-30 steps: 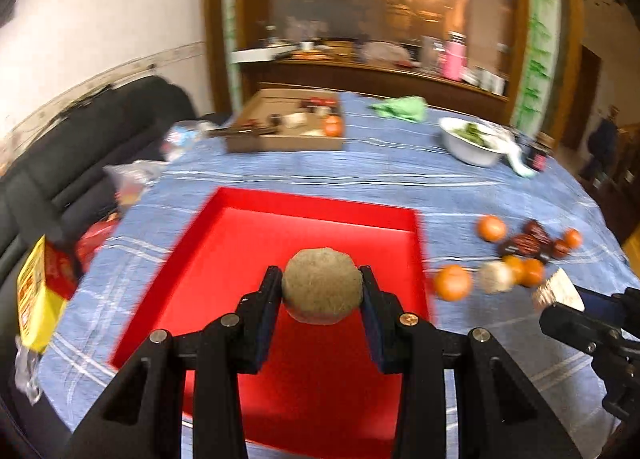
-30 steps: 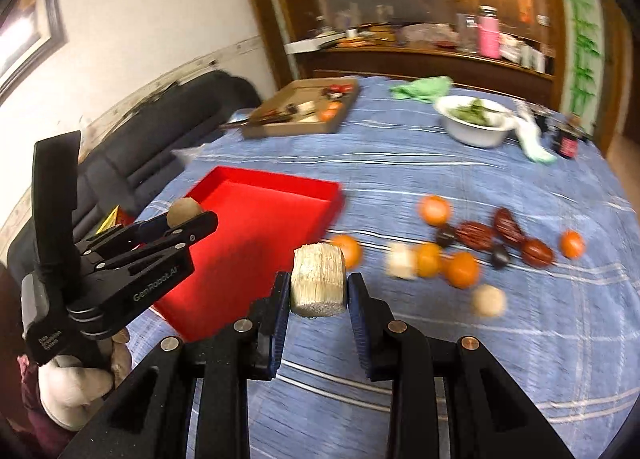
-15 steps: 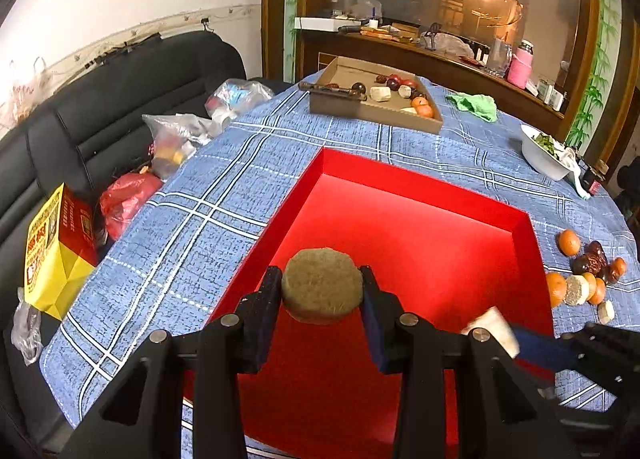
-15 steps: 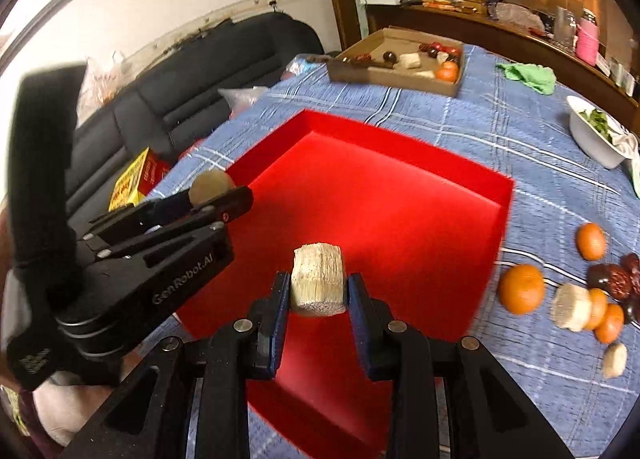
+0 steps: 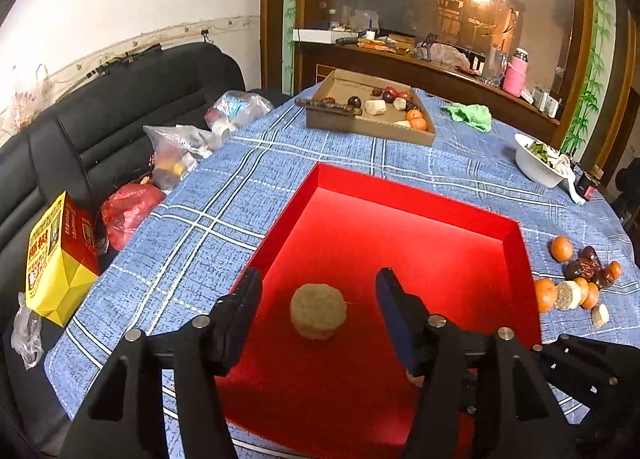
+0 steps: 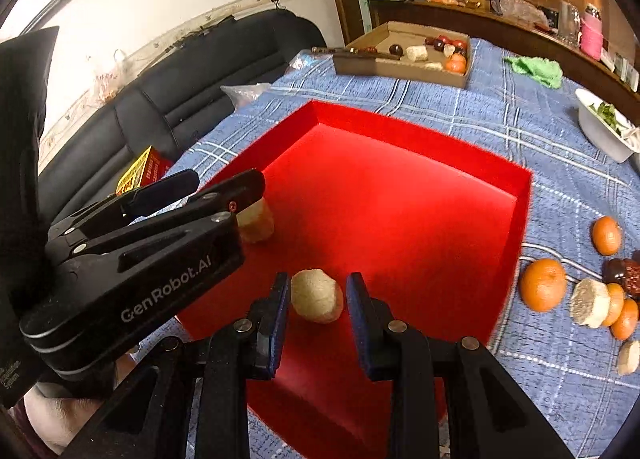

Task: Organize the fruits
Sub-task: 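Carry both pieces over the red tray and open both tools to drop them, then lift both tools out of the red tray and return toward the fruit pile, then grasp a pale cube with the left tool while the right tool grasps a pale round piece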

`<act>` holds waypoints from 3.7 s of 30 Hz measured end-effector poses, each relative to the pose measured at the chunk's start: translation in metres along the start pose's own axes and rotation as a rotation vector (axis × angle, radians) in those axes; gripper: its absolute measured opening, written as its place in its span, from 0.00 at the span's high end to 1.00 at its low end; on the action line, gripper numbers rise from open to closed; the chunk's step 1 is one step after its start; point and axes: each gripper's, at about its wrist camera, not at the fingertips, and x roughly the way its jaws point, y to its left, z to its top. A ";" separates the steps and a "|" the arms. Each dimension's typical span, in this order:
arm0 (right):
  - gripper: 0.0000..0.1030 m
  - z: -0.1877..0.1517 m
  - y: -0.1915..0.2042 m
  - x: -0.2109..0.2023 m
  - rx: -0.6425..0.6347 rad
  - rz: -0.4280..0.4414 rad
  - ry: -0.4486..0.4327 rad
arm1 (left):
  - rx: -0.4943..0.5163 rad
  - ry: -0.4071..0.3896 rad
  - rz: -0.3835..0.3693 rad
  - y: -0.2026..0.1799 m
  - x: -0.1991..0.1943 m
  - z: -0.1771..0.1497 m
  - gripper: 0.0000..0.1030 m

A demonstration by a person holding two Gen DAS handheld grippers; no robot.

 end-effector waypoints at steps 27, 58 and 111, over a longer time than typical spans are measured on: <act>0.25 -0.072 -0.064 -0.193 0.106 -0.644 -0.520 | 0.208 -0.212 -0.108 -0.107 -0.130 -0.015 0.29; 0.14 -0.034 -0.127 -0.573 0.281 -0.803 -0.573 | 0.233 -0.495 -0.495 -0.124 -0.301 0.153 0.12; 0.64 -0.084 -0.238 -0.095 0.255 -0.179 -0.027 | 0.518 0.271 -0.489 -0.260 0.057 -0.019 0.60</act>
